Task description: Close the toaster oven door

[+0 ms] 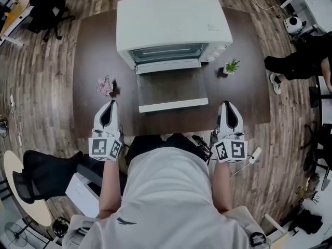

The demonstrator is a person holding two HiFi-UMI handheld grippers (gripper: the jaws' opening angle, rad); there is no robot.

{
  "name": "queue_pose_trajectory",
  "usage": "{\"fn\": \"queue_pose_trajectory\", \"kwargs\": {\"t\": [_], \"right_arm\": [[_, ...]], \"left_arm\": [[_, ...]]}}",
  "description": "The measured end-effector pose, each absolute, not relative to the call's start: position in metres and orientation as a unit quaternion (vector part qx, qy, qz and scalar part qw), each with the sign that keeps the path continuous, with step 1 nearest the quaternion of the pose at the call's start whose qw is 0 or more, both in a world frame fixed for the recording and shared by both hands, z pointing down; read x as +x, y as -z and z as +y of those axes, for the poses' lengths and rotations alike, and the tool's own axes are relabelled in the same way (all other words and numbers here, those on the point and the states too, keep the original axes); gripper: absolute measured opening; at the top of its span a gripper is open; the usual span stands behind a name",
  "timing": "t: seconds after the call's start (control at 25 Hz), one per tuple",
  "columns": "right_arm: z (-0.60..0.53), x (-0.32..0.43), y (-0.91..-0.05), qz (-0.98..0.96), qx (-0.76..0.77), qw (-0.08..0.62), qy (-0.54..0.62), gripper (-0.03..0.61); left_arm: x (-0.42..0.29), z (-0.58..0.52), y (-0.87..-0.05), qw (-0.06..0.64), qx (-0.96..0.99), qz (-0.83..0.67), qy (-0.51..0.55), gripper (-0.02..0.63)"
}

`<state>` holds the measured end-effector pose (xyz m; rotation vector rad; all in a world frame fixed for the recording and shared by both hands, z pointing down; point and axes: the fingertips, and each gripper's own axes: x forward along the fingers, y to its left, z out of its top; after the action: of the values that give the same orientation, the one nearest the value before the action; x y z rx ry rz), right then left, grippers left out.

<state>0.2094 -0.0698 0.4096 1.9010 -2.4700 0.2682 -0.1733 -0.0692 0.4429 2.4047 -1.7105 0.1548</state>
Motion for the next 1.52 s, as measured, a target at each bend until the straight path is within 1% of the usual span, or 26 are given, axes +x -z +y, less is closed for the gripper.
{"fn": "queue_pose_trajectory", "kwargs": {"t": [0.44,0.56,0.6,0.68,0.8,0.96,1.12,1.4,1.44,1.52], "right_arm": [[-0.077,0.218,-0.423,-0.766,0.635,0.015,-0.101,0.025],[-0.075,0.214,-0.435,-0.769,0.626,0.017,-0.128,0.049],[-0.075,0.213,-0.442,-0.770,0.623,0.021,-0.140,0.075],[-0.075,0.212,-0.467,-0.770,0.615,0.051,-0.160,0.116],[-0.069,0.207,-0.530,-0.769,0.596,0.127,-0.193,0.167],[-0.057,0.202,-0.609,-0.758,0.570,0.198,-0.246,0.172],[-0.058,0.194,-0.656,-0.750,0.549,0.246,-0.275,0.181],[-0.074,0.190,-0.668,-0.754,0.549,0.246,-0.263,0.163],[-0.074,0.188,-0.666,-0.759,0.546,0.240,-0.259,0.140],[-0.075,0.185,-0.663,-0.768,0.544,0.229,-0.250,0.074]], "left_arm": [[-0.175,-0.087,-0.446,0.098,0.822,-0.558,-0.055,0.002],[-0.178,-0.086,-0.447,0.098,0.822,-0.558,-0.054,0.002],[-0.178,-0.086,-0.447,0.098,0.823,-0.557,-0.054,0.002],[-0.180,-0.085,-0.446,0.096,0.823,-0.557,-0.053,0.002],[-0.184,-0.082,-0.446,0.097,0.821,-0.559,-0.055,0.002],[-0.184,-0.078,-0.451,0.098,0.822,-0.558,-0.060,0.002],[-0.184,-0.077,-0.453,0.097,0.821,-0.559,-0.064,0.002],[-0.185,-0.078,-0.453,0.101,0.819,-0.561,-0.067,0.002],[-0.185,-0.079,-0.454,0.102,0.819,-0.560,-0.068,0.002],[-0.183,-0.080,-0.454,0.103,0.821,-0.557,-0.068,0.002]]}}
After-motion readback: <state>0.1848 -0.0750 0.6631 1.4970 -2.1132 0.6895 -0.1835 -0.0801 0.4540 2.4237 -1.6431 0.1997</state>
